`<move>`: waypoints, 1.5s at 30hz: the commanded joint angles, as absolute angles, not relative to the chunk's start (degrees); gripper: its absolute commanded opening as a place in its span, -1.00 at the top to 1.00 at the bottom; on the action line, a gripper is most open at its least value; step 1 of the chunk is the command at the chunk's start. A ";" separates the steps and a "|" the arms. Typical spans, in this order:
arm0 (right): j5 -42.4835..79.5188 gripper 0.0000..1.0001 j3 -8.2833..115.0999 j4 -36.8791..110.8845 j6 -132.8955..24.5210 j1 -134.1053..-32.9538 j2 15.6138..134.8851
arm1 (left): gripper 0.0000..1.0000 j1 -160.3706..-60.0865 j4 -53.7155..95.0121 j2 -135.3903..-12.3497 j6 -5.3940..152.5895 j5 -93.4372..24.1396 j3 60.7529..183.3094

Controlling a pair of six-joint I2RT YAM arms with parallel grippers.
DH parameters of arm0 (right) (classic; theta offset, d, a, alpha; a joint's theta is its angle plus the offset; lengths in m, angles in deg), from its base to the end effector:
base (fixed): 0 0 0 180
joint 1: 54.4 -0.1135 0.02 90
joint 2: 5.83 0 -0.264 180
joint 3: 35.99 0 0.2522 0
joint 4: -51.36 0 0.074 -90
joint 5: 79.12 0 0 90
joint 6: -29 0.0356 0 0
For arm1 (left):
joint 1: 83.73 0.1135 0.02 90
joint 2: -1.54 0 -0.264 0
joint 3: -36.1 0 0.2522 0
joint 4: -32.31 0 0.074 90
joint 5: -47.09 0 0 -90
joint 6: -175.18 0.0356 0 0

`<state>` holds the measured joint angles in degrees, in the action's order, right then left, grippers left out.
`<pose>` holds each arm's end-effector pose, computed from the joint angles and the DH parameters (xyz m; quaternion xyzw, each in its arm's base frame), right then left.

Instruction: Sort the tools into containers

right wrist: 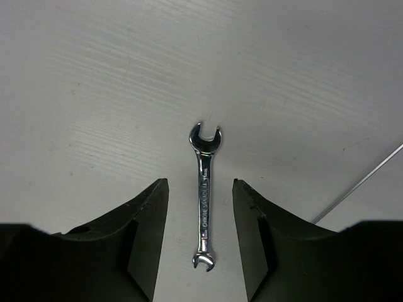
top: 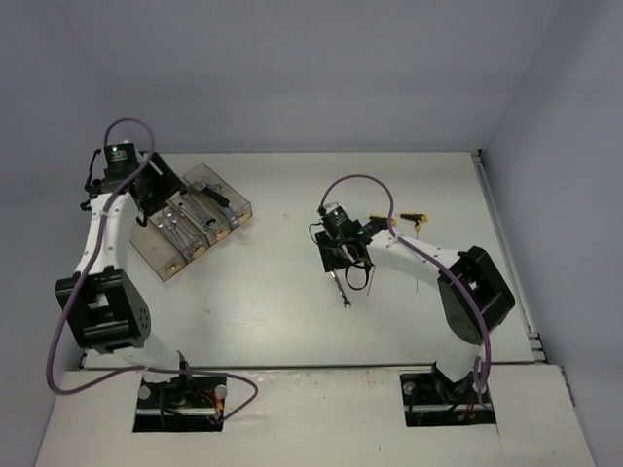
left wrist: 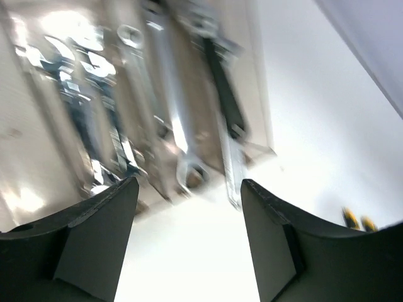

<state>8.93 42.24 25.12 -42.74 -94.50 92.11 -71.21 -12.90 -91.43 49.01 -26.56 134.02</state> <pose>0.2839 0.2375 0.2112 -0.1693 0.9113 0.1690 0.3351 0.3609 0.0699 0.3290 -0.3157 0.8428 -0.2116 0.3810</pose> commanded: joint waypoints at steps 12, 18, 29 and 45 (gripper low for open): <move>5.01 0.24 45.29 16.63 -37.24 -95.54 98.68 | -0.43 -99.41 -19.09 -66.69 48.91 -40.91 116.45; 6.50 0.29 45.65 16.11 -36.82 -96.17 99.59 | -0.43 -104.67 -18.98 -66.72 46.66 -41.07 113.96; 9.15 0.38 44.52 14.85 -36.04 -97.03 101.82 | -0.43 -109.17 -18.72 -69.64 46.49 -42.18 116.49; 8.93 1.00 45.25 15.03 -37.81 -98.16 102.34 | -0.43 -111.68 -12.30 -71.63 45.93 -36.84 114.76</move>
